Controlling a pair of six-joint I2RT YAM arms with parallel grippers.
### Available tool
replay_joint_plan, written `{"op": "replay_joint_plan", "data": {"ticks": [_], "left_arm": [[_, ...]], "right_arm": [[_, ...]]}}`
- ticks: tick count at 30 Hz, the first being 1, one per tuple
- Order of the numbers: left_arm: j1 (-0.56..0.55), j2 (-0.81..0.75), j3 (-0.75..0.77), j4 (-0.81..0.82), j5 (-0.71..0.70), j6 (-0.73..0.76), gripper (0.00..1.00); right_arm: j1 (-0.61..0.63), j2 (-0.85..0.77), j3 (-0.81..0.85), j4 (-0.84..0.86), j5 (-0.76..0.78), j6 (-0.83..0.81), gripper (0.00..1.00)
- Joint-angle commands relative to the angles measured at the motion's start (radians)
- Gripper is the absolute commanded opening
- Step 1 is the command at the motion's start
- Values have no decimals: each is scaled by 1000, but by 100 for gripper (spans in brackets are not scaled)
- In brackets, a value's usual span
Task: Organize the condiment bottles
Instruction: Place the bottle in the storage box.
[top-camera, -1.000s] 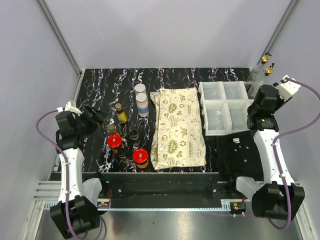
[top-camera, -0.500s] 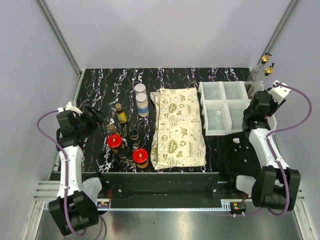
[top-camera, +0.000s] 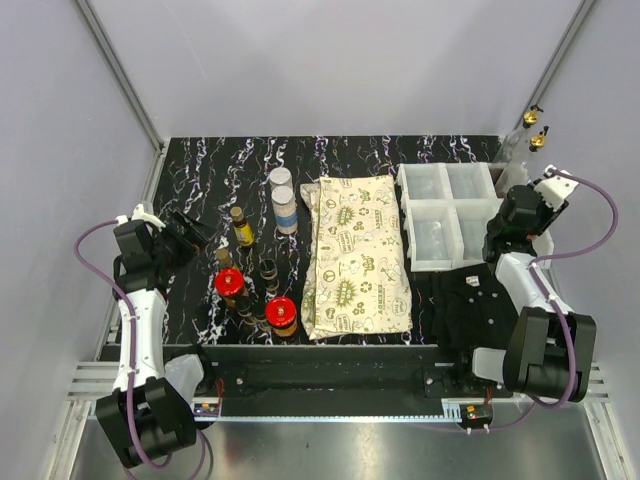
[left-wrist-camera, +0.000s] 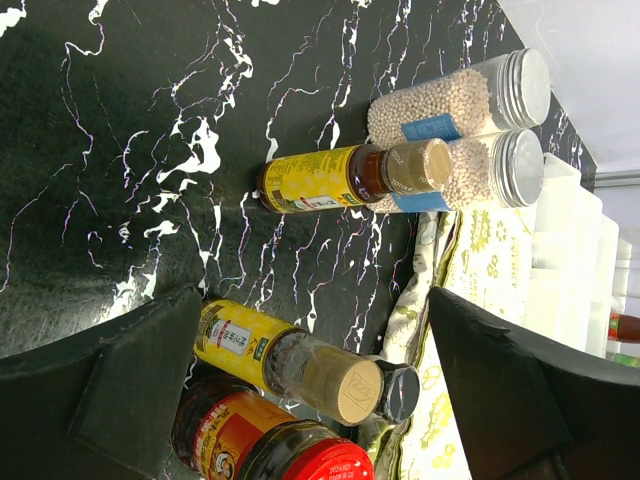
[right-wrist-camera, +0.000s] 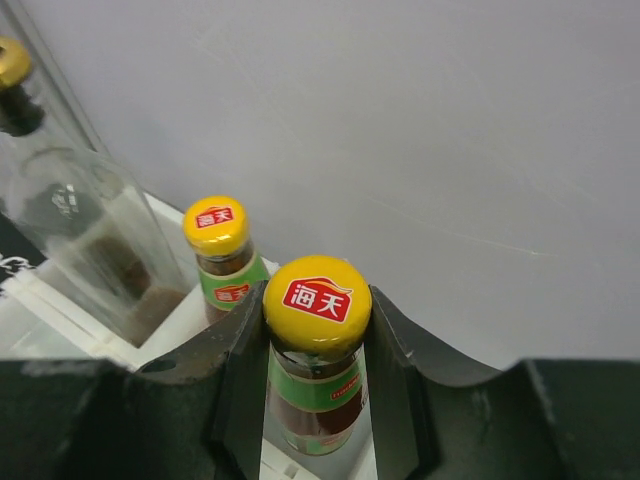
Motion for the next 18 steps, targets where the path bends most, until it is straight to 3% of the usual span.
{"op": "replay_joint_plan", "data": {"ticks": [1,18], "left_arm": [[2,8,17,38,-8,1,99],[4,1,16,39,-13,4,99]], "right_arm": [[-35,-7,14,163,-1,19,0],[-55,112,-7,138,-70,131,0]]}}
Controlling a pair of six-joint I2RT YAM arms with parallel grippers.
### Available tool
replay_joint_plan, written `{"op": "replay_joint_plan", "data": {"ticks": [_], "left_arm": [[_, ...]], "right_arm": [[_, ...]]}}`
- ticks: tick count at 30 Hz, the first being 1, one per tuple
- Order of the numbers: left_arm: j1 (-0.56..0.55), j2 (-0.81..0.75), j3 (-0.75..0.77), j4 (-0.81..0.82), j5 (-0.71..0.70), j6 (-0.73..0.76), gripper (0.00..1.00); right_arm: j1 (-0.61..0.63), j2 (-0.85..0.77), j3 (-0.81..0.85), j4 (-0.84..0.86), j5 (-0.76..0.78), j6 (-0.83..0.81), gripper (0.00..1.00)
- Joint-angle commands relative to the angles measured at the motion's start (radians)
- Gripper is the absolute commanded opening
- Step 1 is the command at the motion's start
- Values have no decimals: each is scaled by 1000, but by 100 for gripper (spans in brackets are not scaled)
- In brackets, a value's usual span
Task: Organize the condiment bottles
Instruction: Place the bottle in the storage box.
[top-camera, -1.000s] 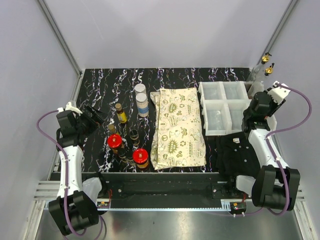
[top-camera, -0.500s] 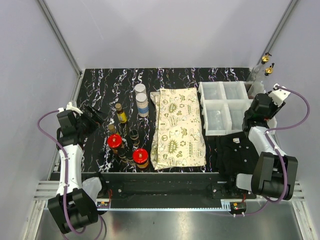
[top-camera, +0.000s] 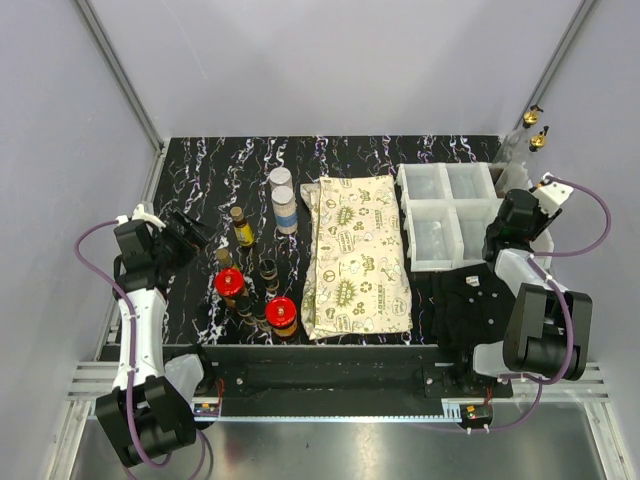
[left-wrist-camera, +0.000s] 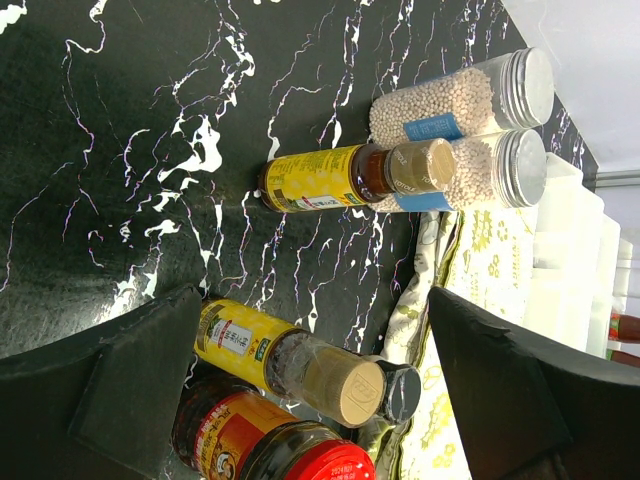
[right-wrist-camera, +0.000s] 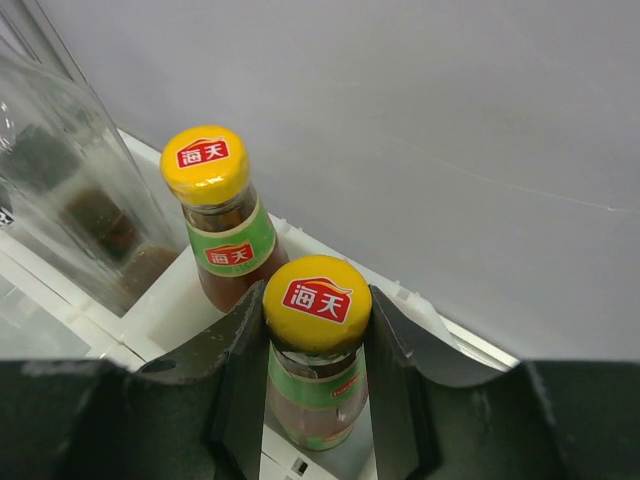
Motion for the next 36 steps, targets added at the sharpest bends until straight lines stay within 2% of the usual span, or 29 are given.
{"op": "replay_joint_plan", "data": {"ticks": [1,5,8,12,13,17,19,30,36], "left_arm": [[2,-6,16,38,-11,4,99],[4,-7,16,38,-9,2,99],[2,-12,16,36,-11,4,99],[2,-16,16,35,-15,5,99],[4,-16,16,33,-15,5,99],[2,-23,14,30,-18,8,99],[2,-27,14,32,-18,10,99],[4,-41,8,41,4,5,99],[4,-59,5,49,34,2,99]], "right_arm": [[-6,-1,26,127,10,49,0],[-6,15,34,78,32,83,2],[-6,25,48,28,46,106,11],[-6,13,55,-5,14,123,45],[-6,9,55,-8,10,126,66],[-6,-15,57,-65,3,143,97],[-6,-29,70,-106,-37,158,100],[-4,-84,253,-508,-172,275,100],[5,-124,284,-608,-256,341,100]]}}
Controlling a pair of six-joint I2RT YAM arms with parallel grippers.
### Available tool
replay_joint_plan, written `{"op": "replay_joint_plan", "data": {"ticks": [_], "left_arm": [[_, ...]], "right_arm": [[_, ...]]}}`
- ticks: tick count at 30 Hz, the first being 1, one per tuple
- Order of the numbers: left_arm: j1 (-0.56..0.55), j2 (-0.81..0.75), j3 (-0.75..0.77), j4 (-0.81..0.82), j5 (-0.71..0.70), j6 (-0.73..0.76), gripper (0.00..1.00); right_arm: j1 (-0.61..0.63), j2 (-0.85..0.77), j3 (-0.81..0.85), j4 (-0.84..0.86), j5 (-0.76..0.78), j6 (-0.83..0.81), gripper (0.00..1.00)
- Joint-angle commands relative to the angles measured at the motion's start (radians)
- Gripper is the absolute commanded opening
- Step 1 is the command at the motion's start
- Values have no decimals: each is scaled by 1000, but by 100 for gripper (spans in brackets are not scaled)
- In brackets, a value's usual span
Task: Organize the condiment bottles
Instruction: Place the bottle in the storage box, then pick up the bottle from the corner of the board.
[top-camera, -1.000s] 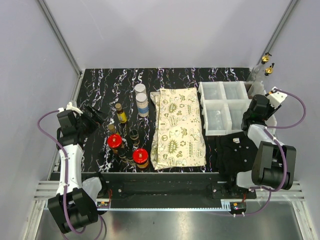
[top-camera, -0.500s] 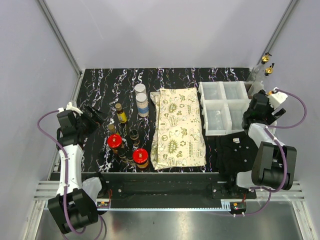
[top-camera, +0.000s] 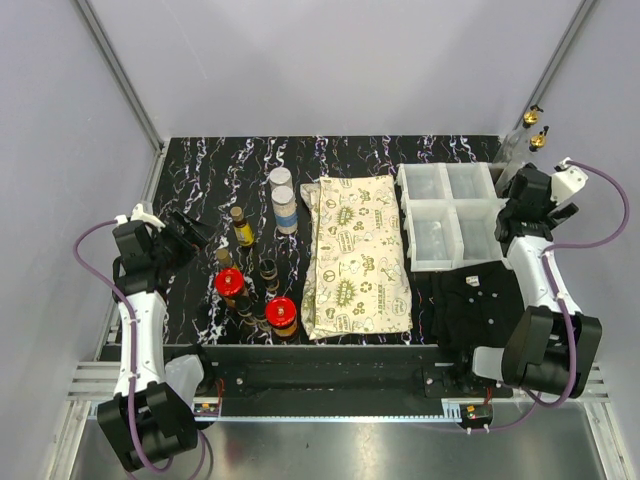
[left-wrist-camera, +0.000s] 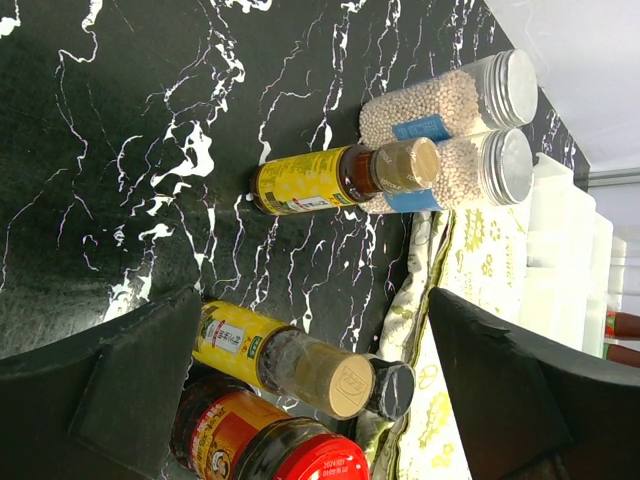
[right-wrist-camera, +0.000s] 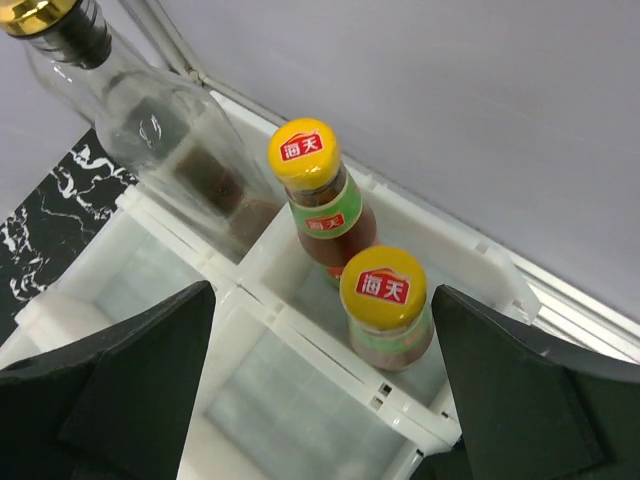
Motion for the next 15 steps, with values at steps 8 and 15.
{"op": "replay_joint_plan", "data": {"ticks": [8,15], "left_arm": [[10,-4,-4,73,71,-16,99],[17,-43,-18,74,63,-15,99]], "right_arm": [[206,-99,131,-163,-116,17,99],[437,5,212,-102,-352,-21,95]]}}
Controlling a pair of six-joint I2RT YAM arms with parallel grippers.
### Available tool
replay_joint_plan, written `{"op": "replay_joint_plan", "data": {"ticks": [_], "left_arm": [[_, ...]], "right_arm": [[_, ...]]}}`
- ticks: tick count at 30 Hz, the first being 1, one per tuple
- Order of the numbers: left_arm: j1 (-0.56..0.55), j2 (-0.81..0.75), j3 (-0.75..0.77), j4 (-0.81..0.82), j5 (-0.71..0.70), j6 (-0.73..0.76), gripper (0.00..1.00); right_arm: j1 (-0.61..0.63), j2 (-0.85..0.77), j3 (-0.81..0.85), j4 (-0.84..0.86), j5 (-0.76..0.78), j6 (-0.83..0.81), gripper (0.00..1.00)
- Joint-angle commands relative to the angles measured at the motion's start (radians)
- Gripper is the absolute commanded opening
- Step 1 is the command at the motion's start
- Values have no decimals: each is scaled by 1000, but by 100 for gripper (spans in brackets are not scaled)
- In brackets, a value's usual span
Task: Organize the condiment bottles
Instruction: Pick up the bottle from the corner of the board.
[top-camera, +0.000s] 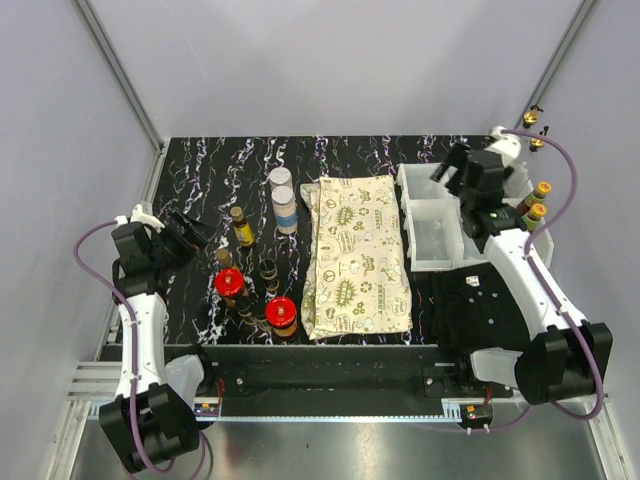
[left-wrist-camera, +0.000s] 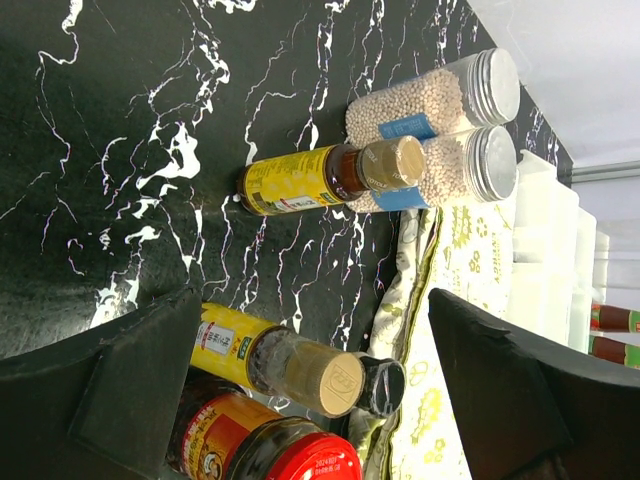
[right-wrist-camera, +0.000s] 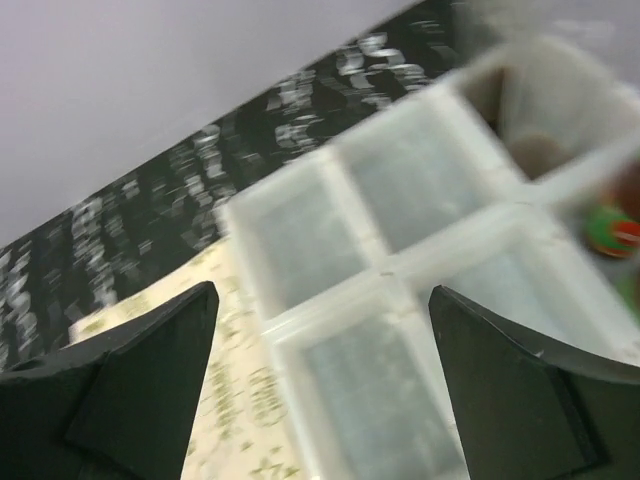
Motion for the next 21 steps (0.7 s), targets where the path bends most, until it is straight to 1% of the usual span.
{"op": "replay_joint_plan", "data": {"ticks": [1,2,3,5,6,8,9,11,12,16,18,19,21], "left_arm": [[9,-46,-12,56,15,-5,99],[7,-58,-13,54,14,-5,99],[7,-61,-13,54,12,-6,99],[7,-69,-12,53,21,-8,99],[7,-72,-10,54,24,-9,99],[7,-91,-12,56,29,-6,99],[7,-97,-13,54,27,-5,99],[7,-120,-16,54,24,-3,99],[10,-126,-16,56,17,-2,99],[7,-112,-15,53,26,0,99],[7,-106,-15,54,38,-2,99],[7,-108,-15,53,37,-3,99],[7,-111,-13,54,38,-3,99]], "right_arm": [[141,83,76,55,-188,-47,95],[184,123,91,58,-209,-56,95],[257,144,100,60,-218,-76,95],[338,202,130,58,-240,-96,95],[409,218,137,60,-254,-120,95],[474,253,156,58,-287,-160,95],[541,261,160,58,-297,-173,95],[603,279,168,58,-330,-217,95],[658,284,170,52,-341,-233,95],[781,284,165,26,-396,-271,96],[818,281,163,20,-462,-277,96],[858,279,160,15,-484,-285,96],[901,267,156,-1,-493,-306,98]]}}
